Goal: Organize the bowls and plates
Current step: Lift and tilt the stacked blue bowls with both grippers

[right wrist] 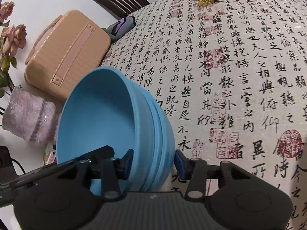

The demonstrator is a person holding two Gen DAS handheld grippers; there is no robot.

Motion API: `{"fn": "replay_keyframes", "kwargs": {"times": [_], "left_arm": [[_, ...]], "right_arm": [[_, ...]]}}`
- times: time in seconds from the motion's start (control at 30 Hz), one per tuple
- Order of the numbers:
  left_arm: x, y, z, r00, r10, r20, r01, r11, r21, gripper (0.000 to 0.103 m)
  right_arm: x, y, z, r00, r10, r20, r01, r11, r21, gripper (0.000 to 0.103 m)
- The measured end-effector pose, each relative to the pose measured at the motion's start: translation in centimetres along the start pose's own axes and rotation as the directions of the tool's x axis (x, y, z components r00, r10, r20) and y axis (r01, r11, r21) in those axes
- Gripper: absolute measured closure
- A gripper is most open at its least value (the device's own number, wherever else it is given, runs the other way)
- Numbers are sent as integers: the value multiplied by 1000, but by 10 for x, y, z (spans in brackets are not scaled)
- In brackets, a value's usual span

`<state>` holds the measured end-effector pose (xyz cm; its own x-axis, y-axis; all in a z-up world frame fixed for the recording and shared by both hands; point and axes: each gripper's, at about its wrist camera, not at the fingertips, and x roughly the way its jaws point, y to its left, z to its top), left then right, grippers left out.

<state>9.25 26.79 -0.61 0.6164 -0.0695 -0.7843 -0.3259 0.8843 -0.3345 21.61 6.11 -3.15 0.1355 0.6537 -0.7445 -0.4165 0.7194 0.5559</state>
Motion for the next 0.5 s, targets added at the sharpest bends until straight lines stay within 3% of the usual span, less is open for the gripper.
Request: {"fn": "replay_keyframes", "kwargs": {"times": [0.5], "left_arm": [[-3, -37, -10, 1000, -12, 18, 11, 999, 51, 64]], "right_arm": [[-39, -22, -14, 999, -8, 47, 8, 1000, 14, 58]]}}
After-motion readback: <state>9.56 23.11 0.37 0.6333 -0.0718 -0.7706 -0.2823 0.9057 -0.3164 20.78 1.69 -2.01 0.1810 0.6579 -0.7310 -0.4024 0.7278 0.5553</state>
